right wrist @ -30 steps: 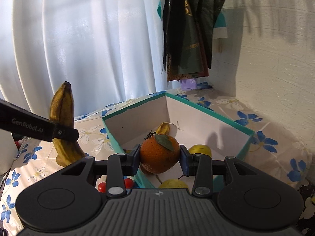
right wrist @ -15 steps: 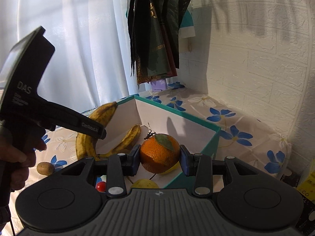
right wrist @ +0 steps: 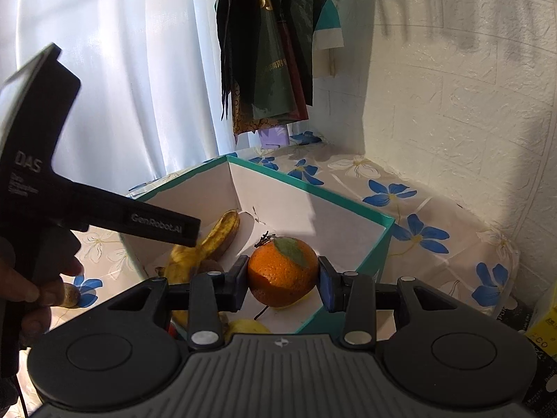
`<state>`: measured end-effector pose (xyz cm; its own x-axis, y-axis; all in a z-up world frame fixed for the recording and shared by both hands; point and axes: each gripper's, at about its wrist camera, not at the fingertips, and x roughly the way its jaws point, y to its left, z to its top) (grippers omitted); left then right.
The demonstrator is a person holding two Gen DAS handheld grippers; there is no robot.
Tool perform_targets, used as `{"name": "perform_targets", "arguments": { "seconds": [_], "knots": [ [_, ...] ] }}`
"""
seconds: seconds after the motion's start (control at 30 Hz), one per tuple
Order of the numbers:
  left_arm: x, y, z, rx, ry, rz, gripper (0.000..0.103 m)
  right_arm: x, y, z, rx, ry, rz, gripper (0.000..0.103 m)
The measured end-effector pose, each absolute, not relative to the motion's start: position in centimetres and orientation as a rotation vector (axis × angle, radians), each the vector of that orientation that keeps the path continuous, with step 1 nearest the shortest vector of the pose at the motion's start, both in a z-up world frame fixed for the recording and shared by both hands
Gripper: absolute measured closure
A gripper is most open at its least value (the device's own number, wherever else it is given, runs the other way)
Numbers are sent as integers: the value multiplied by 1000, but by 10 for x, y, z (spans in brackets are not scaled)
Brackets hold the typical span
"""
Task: Organize fruits
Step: 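Drop the banana into the teal box with the left gripper while the right gripper carries the orange, then open the right gripper to drop the orange into the box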
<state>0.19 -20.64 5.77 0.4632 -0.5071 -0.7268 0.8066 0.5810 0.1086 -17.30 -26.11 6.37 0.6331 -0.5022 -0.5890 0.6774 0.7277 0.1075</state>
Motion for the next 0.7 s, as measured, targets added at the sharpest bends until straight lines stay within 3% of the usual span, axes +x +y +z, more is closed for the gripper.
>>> {"name": "perform_targets", "arguments": {
  "seconds": [0.7],
  "knots": [
    [20, -129, 68, 376, 756, -600, 2, -122, -270, 19, 243, 699, -617, 63]
  ]
}}
